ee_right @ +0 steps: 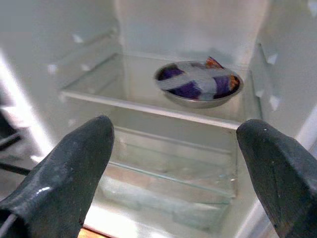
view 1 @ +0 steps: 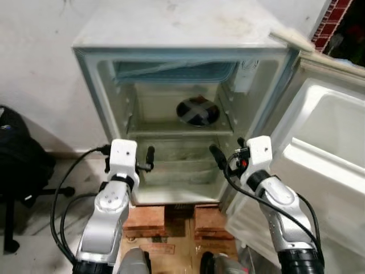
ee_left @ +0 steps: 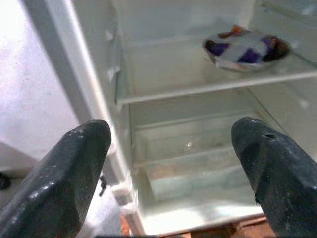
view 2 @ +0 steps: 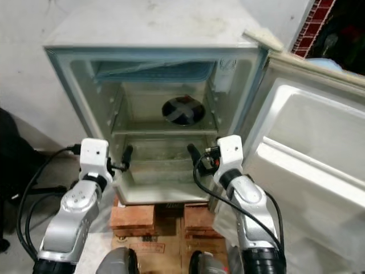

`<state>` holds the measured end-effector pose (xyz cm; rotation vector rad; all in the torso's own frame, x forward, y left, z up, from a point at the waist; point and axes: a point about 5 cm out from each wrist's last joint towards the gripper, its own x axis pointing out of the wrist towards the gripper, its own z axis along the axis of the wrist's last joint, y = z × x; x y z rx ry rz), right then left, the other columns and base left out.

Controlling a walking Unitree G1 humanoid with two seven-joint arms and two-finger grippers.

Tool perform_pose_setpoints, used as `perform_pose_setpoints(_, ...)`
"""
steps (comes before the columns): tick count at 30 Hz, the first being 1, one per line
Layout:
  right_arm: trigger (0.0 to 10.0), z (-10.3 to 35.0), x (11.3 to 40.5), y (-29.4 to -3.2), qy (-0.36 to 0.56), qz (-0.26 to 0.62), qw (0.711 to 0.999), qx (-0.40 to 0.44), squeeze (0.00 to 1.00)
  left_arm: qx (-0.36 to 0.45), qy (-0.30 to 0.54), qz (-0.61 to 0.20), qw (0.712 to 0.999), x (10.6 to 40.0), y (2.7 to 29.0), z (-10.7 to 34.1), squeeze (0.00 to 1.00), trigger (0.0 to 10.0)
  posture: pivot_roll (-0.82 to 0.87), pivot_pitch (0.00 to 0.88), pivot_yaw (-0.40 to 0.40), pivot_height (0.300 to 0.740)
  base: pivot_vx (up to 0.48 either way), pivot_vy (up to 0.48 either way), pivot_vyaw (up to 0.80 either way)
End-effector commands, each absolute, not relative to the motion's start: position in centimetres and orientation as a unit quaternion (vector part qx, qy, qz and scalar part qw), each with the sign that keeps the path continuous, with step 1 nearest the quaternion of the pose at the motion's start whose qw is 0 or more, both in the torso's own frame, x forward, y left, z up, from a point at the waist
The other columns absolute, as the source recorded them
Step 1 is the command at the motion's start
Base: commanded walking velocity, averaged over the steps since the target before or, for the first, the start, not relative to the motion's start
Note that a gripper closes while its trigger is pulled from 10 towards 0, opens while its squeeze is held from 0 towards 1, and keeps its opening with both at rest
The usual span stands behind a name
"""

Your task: Restocking fridge

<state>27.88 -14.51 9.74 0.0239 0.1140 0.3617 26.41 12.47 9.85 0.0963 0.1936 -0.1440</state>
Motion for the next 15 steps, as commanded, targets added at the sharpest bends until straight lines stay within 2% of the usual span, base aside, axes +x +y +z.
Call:
perform_pose_setpoints(1, 10.0, 10.31, 28.27, -14.5, 0.039, 0.187, 0.982, -0.001, 0.0, 0.045, 0.094, -0.079, 0.991, 26.25, 12.38, 10.04, 0.0, 10.0, 0.01, 0.0, -0.005, 0.74, -0.42, 0.0, 0.0)
perform_pose_setpoints(4, 10.0, 10.37, 28.29, -14.7, 0.039, 0.17, 0.985, -0.019, 0.0, 0.043, 0.091, -0.081, 0.992, 26.45, 12.37, 10.18, 0.0, 10.0, 0.01, 0.0, -0.006, 0.74, -0.42, 0.0, 0.0)
perform_pose_setpoints(5, 10.0, 10.27, 28.04, -14.83, 0.048, 0.174, 0.984, 0.016, 0.0, 0.044, 0.088, -0.081, 0.992, 26.5, 12.33, 10.24, 0.0, 10.0, 0.0, 0.0, -0.008, 0.74, -0.42, 0.0, 0.0)
perform_pose_setpoints(10, 10.0, 10.07, 27.68, -15.27, 0.053, 0.152, 0.986, 0.031, 0.0, 0.034, 0.069, -0.095, 0.992, 26.42, 11.85, 10.41, 0.0, 10.0, -0.01, 0.0, -0.003, 0.74, -0.394, 0.252, 0.0)
perform_pose_setpoints(15, 10.0, 9.85, 27.87, -15.39, 0.063, 0.129, 0.99, -0.007, 0.0, 0.023, 0.062, -0.107, 0.992, 26.45, 11.79, 10.65, 0.0, 10.0, -0.02, 0.0, 0.004, 0.74, 0.0, 0.0, 0.0)
